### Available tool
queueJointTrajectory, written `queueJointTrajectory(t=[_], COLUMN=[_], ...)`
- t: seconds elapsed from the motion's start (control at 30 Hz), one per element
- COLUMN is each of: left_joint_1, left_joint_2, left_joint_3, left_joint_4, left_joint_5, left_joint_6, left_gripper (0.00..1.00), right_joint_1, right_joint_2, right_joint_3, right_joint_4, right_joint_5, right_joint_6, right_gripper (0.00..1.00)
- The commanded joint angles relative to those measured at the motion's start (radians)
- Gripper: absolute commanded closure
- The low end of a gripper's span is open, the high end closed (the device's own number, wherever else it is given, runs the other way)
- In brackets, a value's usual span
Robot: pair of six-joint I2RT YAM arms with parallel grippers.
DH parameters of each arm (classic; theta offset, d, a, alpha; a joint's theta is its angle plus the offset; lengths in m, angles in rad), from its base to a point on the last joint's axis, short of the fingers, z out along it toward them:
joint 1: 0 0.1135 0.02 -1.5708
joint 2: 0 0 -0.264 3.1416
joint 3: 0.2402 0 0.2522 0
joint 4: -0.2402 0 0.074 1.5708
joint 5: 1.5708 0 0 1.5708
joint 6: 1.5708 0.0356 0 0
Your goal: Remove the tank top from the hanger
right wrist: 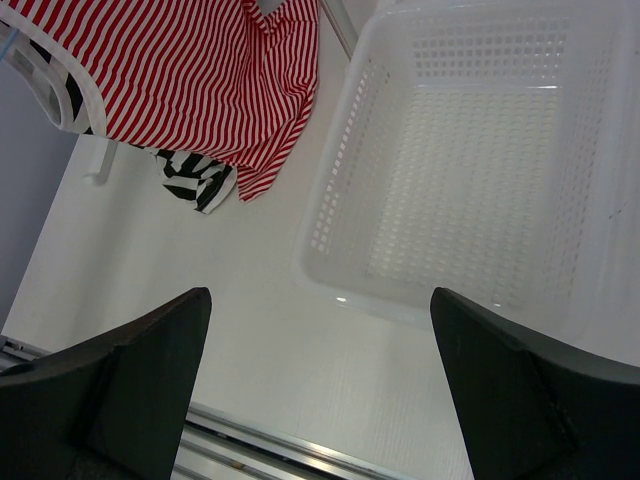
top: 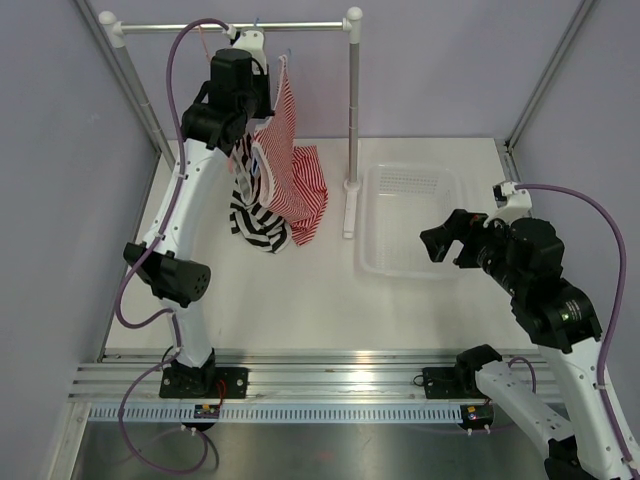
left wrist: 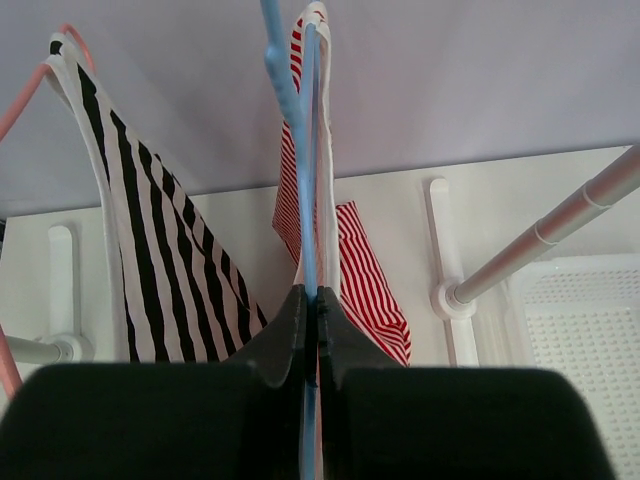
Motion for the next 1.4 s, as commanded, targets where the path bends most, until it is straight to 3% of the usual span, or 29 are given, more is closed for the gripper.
queueJointTrajectory(t=[0.0,0.37,0.6,1.0,1.1,1.23,1.37], left_joint_1=[-0.001,-0.007,-0.027,-0.086,-0.109,-0.145,-0.149], left_joint_2=[-0.054,-0.157,-0.31,-0.549,-0.644,-0.828,-1.034], left_joint_3=[0.048,0.018,-0.151,-0.429,-0.513,-0.785,-1.002], left_joint_4=[0.099,0.116,0.088,0.041,0.019,0.051,0.085], left_joint_5=[0.02,0.05,0.087,0.111,0.136,0.167,0.326], left_joint_6=[-0.017,-0.06,-0.17,-0.221,-0.235,-0.253,-0.238], left_gripper=[1.0,1.0,1.0,1.0,1.0,1.0,1.0], right_joint_1=[-0.005,-0.004,-0.004,-0.004,-0.004,-0.004,0.022], right_joint_2=[0.017,0.025,0.036,0.157,0.187,0.279,0.378], right_joint_3=[0.003,-0.006,0.0,0.102,0.113,0.121,0.101], right_joint_4=[0.063,0.082,0.112,0.146,0.189,0.324,0.496], right_joint_5=[-0.039,-0.037,-0.037,-0.056,-0.143,-0.386,-0.549], right_joint_6=[0.007,0.002,-0.027,-0.077,-0.064,0.014,0.148], right_gripper=[0.0,0.01,0.01,0.01,0.0,0.02,0.09])
